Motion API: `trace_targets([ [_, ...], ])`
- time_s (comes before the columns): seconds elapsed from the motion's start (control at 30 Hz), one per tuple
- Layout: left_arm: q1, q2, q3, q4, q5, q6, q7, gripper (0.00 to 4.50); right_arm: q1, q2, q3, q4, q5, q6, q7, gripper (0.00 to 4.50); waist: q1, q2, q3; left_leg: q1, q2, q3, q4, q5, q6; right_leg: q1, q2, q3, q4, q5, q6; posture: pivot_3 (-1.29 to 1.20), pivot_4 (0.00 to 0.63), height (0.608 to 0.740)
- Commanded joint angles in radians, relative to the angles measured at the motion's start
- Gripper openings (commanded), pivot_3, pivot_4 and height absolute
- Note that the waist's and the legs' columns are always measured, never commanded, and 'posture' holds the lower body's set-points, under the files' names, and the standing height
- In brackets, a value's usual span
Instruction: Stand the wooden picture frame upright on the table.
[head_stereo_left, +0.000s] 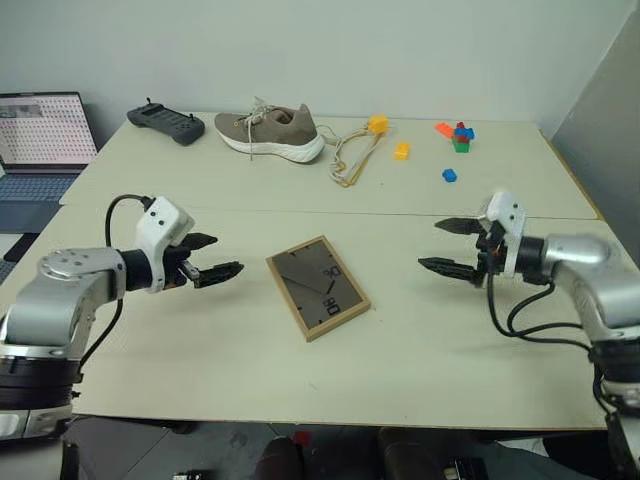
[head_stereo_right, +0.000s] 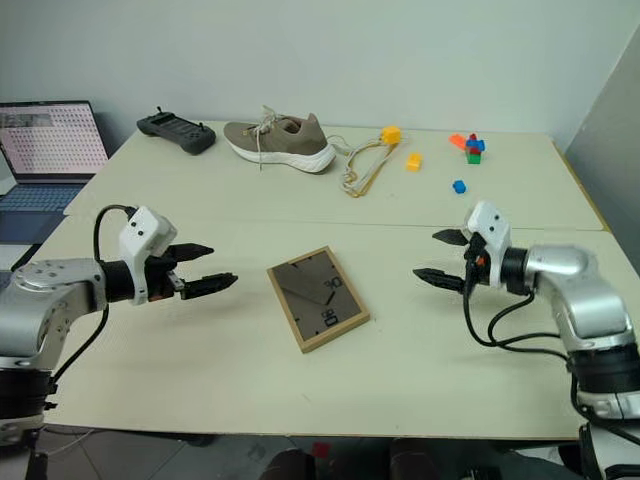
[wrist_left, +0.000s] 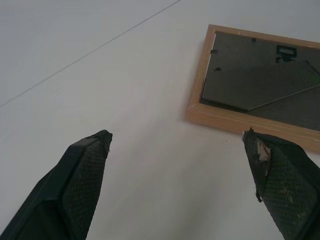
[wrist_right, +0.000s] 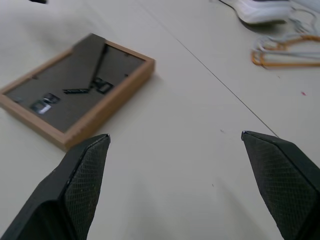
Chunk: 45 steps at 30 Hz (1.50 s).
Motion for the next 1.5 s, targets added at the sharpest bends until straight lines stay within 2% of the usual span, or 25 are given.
trace_targets([
  [0.03,-0.013,0.01,0.002,-0.029,0.021,-0.023,0.012,4.5,-0.056,0.016,0.028,0.08,-0.015,-0.037,0.054,4.47,0.001,0.0,0.0,0.0,0.0,0.0,0.0,0.0,0.0,0.0,0.0,0.0,0.0,0.0,0.0,0.0,0.15,0.74],
  [0.33,0.026,-0.032,0.107,-0.1,-0.093,0.108,0.058,4.5,-0.126,0.094,0.055,0.258,-0.11,-0.162,0.02,4.47,-0.004,0.0,0.0,-0.001,0.0,0.0,0.0,0.0,0.0,-0.001,0.0,0.0,0.0,0.0,0.0,0.0,0.15,0.74],
  [0.4,0.062,-0.04,0.127,-0.127,-0.119,0.135,0.064,4.12,-0.128,0.116,0.059,0.287,-0.125,-0.184,0.01,4.5,-0.006,0.0,0.0,-0.001,0.0,0.0,0.0,0.0,0.0,-0.001,0.0,0.0,0.0,0.0,0.0,0.0,0.15,0.74],
  [0.43,0.082,-0.041,0.128,-0.144,-0.122,0.137,0.065,3.98,-0.131,0.129,0.055,0.298,-0.127,-0.19,0.003,4.1,-0.008,0.0,0.0,-0.001,0.001,0.0,0.0,0.0,0.0,-0.001,0.0,0.0,0.001,0.0,0.0,0.0,0.15,0.74],
  [0.47,0.097,-0.046,0.127,-0.158,-0.127,0.143,0.07,3.77,-0.135,0.142,0.052,0.311,-0.129,-0.193,-0.007,3.98,-0.009,0.0,0.0,-0.001,0.001,0.0,0.0,0.0,0.0,-0.001,0.0,0.0,0.001,0.0,0.0,0.0,0.15,0.74],
  [0.73,0.172,-0.079,0.133,-0.231,-0.161,0.195,0.119,1.92,-0.136,0.213,0.082,0.364,-0.183,-0.251,-0.042,1.89,-0.009,0.0,0.0,-0.001,0.001,0.001,0.0,0.0,0.0,-0.001,0.0,0.001,0.001,0.0,0.0,0.0,0.15,0.74],
  [0.97,0.33,-0.193,0.119,-0.35,-0.19,0.235,0.212,0.28,-0.164,0.322,0.133,0.446,-0.249,-0.327,-0.083,0.06,-0.012,0.0,0.0,0.0,0.001,0.001,0.0,0.0,0.0,-0.001,0.0,0.001,0.002,0.0,0.0,0.0,0.15,0.74],
  [1.03,0.355,-0.228,0.112,-0.366,-0.195,0.247,0.238,0.02,-0.174,0.347,0.144,0.471,-0.267,-0.349,-0.086,0.0,-0.011,0.0,0.0,0.0,0.001,0.001,0.0,0.0,0.0,-0.001,0.0,0.001,0.002,0.0,0.0,0.0,0.15,0.74],
  [1.1,0.371,-0.253,0.092,-0.388,-0.205,0.302,0.275,0.02,-0.175,0.36,0.164,0.493,-0.292,-0.373,-0.088,0.0,-0.007,0.0,0.0,0.0,0.001,0.001,0.0,0.0,0.0,-0.001,-0.001,0.001,0.002,0.0,0.0,0.0,0.15,0.74],
  [1.17,0.37,-0.292,0.125,-0.414,-0.283,0.397,0.309,0.02,-0.17,0.363,0.18,0.5,-0.317,-0.395,-0.09,0.0,-0.004,0.0,0.0,0.0,0.0,0.001,0.001,0.0,0.0,-0.001,-0.001,0.001,0.002,0.0,0.0,0.0,0.15,0.74],
  [1.3,0.32,-0.395,0.287,-0.394,-0.573,0.691,0.381,0.67,-0.145,0.365,0.206,0.48,-0.338,-0.419,-0.072,0.0,-0.004,0.0,0.0,-0.001,0.001,0.0,0.001,0.0,0.0,0.0,-0.002,0.0,0.002,0.0,0.0,0.0,0.15,0.74],
  [1.4,0.196,-0.497,0.451,-0.225,-0.719,0.938,0.487,1.4,-0.127,0.393,0.225,0.454,-0.35,-0.415,-0.086,0.0,-0.004,0.0,0.0,0.0,0.001,-0.002,0.001,0.0,0.0,0.0,-0.001,-0.002,0.003,0.0,0.0,0.0,0.15,0.74],
  [1.5,0.187,-0.5,0.449,-0.171,-0.784,0.974,0.581,2.18,-0.116,0.418,0.231,0.43,-0.355,-0.4,-0.098,0.0,-0.014,-0.001,0.0,0.0,0.0,-0.003,0.002,0.0,0.0,0.0,-0.001,-0.003,0.004,0.0,0.0,0.0,0.15,0.74],
])
